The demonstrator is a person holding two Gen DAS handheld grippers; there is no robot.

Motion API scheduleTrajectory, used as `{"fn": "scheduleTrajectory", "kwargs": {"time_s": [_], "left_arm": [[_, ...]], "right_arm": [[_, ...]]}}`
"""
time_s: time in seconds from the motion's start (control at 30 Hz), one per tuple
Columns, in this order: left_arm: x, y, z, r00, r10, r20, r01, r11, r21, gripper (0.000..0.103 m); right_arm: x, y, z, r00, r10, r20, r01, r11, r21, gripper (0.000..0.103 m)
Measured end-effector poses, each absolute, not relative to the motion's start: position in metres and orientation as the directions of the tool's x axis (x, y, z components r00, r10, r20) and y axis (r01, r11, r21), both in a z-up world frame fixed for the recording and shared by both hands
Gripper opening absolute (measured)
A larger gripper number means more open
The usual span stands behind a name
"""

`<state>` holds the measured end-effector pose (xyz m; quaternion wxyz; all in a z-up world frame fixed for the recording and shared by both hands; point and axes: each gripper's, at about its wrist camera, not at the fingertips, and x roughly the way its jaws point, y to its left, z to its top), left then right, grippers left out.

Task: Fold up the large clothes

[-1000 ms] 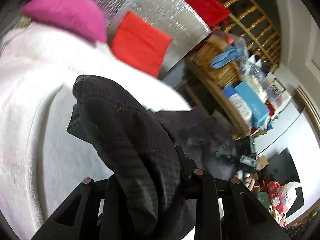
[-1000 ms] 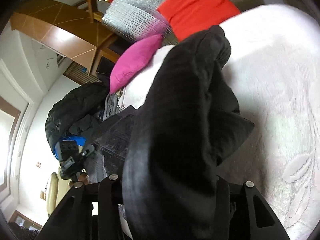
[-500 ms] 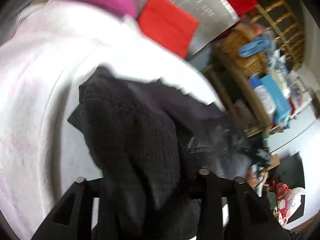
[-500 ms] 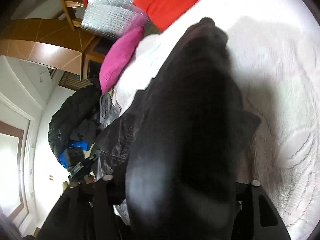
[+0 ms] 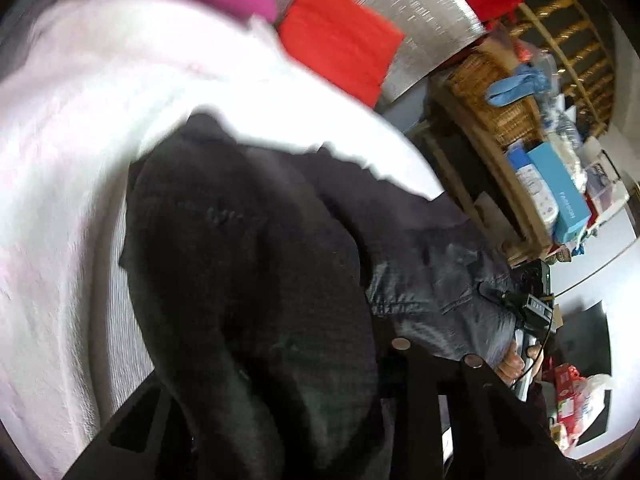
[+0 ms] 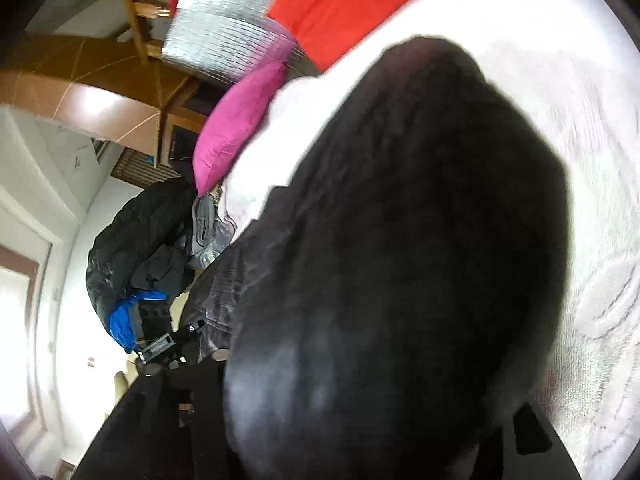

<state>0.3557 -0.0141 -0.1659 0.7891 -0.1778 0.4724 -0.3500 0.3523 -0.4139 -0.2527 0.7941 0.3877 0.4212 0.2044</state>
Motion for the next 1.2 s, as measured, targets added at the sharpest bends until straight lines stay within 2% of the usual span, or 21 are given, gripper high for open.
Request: {"fn": "scheduleTrajectory", "kwargs": {"time_s": [0.13, 0.3, 0.47, 0.6, 0.73, 0.8, 0.83, 0.87, 0.9, 0.93, 0.97, 1.13, 1.2], "left_arm": [[0.343, -0.012, -0.123, 0.387, -0.754, -0.532, 0.451, 0.657, -0.603, 0.030], [0.325, -0.007, -0.079, 0.469, -0.773, -0.427, 0.526, 0.633, -0.569, 0.029], [0.327, 0.003, -0.077, 0.524, -0.771, -0.362, 0.539, 0.629, -0.560, 0.029], [0.349, 0.001, -0.109, 0.497, -0.737, -0.459, 0.460, 0.672, -0.580, 0.029], [0.373, -0.003, -0.159, 0.402, -0.644, -0.651, 0.337, 0.765, -0.548, 0.030], [0.381, 0.003, -0.180, 0.341, -0.614, -0.712, 0.277, 0.790, -0.548, 0.039], [0.385, 0.008, -0.191, 0.307, -0.607, -0.733, 0.243, 0.795, -0.556, 0.052], [0.387, 0.013, -0.200, 0.280, -0.593, -0.755, 0.212, 0.806, -0.553, 0.069], [0.389, 0.019, -0.208, 0.254, -0.571, -0.781, 0.179, 0.821, -0.542, 0.075], [0.390, 0.023, -0.211, 0.247, -0.568, -0.785, 0.162, 0.823, -0.545, 0.077], [0.390, 0.029, -0.211, 0.241, -0.578, -0.780, 0.146, 0.816, -0.560, 0.077], [0.378, 0.048, -0.184, 0.299, -0.525, -0.797, 0.165, 0.851, -0.499, 0.077], [0.369, 0.058, -0.167, 0.348, -0.491, -0.798, 0.162, 0.870, -0.465, 0.077]], "right_arm": [[0.339, -0.412, -0.212, 0.634, 0.635, -0.442, -0.079, 0.621, 0.780, 0.042], [0.325, -0.417, -0.178, 0.703, 0.617, -0.354, -0.135, 0.605, 0.785, 0.041], [0.315, -0.428, -0.167, 0.760, 0.590, -0.270, -0.178, 0.590, 0.788, 0.041], [0.326, -0.433, -0.187, 0.762, 0.562, -0.322, -0.111, 0.603, 0.790, 0.041], [0.339, -0.444, -0.225, 0.708, 0.552, -0.440, 0.007, 0.618, 0.786, 0.041], [0.343, -0.457, -0.249, 0.666, 0.560, -0.493, 0.086, 0.598, 0.797, 0.041], [0.346, -0.464, -0.260, 0.650, 0.571, -0.501, 0.118, 0.576, 0.809, 0.045], [0.347, -0.474, -0.276, 0.610, 0.602, -0.515, 0.172, 0.534, 0.828, 0.054], [0.345, -0.482, -0.283, 0.589, 0.606, -0.535, 0.202, 0.530, 0.823, 0.058], [0.341, -0.482, -0.289, 0.568, 0.592, -0.571, 0.241, 0.544, 0.804, 0.067], [0.339, -0.482, -0.292, 0.553, 0.577, -0.601, 0.272, 0.557, 0.784, 0.070], [0.325, -0.490, -0.258, 0.565, 0.485, -0.668, 0.297, 0.636, 0.712, 0.070], [0.307, -0.500, -0.236, 0.598, 0.378, -0.707, 0.308, 0.705, 0.638, 0.070]]}}
